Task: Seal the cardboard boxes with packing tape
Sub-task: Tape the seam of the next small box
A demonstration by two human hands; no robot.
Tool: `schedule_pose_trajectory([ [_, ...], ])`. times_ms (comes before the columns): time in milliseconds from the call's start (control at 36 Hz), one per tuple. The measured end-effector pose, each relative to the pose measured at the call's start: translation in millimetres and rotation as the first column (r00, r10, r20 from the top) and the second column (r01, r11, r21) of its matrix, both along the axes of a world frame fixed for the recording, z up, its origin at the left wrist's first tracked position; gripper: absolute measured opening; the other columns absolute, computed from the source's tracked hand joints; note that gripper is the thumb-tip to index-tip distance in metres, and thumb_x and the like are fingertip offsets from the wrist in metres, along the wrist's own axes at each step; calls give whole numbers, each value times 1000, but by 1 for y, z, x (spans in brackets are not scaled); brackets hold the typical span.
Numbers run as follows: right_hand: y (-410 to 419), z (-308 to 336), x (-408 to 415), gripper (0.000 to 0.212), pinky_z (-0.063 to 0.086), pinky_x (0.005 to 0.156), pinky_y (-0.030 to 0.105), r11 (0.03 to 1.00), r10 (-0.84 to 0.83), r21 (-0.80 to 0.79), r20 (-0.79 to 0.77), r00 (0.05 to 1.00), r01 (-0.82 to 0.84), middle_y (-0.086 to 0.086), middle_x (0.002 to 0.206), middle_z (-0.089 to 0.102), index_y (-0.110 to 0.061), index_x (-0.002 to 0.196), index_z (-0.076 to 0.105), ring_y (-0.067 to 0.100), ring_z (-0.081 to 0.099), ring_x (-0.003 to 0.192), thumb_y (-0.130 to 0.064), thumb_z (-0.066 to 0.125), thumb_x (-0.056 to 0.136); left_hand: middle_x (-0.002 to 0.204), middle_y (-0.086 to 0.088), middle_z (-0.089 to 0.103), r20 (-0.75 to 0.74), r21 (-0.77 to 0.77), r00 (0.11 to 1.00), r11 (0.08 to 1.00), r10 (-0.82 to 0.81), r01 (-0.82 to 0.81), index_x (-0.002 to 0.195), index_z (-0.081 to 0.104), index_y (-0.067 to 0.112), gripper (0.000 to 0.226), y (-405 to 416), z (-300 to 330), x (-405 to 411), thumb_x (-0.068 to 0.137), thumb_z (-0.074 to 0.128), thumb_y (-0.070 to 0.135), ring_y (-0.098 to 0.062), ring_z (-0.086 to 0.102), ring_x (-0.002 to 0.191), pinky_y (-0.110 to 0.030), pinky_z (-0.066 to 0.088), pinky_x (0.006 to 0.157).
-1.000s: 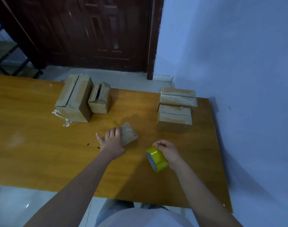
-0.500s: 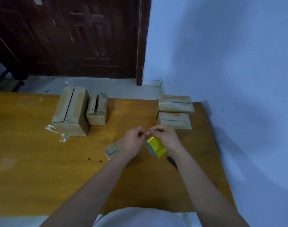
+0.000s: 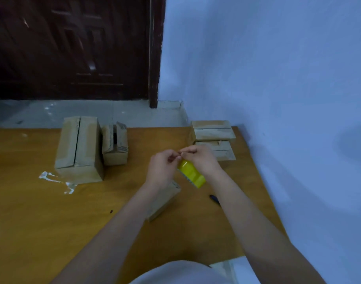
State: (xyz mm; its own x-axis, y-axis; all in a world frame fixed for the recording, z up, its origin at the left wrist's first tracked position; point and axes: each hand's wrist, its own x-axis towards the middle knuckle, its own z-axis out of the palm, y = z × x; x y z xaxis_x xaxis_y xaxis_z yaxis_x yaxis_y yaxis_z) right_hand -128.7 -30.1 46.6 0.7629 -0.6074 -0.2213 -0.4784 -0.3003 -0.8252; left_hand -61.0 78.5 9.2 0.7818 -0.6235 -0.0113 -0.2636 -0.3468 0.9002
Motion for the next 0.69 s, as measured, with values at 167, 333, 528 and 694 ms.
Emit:
schedule_pose_trajectory([
  [167,20,3,-4,39,39,99,26,1000,15,22,-32,999,-15,0,125,58,-15,128,57,12,52,116,-31,56,93,64,6,55,-145,-3,989,1000,28,-29,71,60,12,19,3,-4,18,90,59,9,-6,47,61,-14,34,53],
  [333,24,6,-34,27,45,82,34,984,144,111,-7,989,-143,7,99,64,-12,108,63,18,60,91,-33,56,93,58,-8,50,-605,23,796,1000,23,-11,62,49,12,31,-2,-25,29,93,54,9,-23,54,56,-32,45,62],
  [528,20,2,-42,23,41,69,31,979,165,139,-96,982,-151,7,78,60,-5,86,64,16,56,72,-24,54,95,59,-8,49,-455,99,889,995,54,-10,57,49,12,33,-7,-36,44,89,52,1,-22,49,62,-32,39,64],
  [694,11,-21,-45,50,25,50,28,986,52,-120,-426,903,-114,0,56,30,-16,57,31,14,31,49,-46,51,93,67,-4,56,-246,158,968,987,54,-15,64,48,15,34,0,-27,54,97,46,11,-20,52,65,-31,38,64],
])
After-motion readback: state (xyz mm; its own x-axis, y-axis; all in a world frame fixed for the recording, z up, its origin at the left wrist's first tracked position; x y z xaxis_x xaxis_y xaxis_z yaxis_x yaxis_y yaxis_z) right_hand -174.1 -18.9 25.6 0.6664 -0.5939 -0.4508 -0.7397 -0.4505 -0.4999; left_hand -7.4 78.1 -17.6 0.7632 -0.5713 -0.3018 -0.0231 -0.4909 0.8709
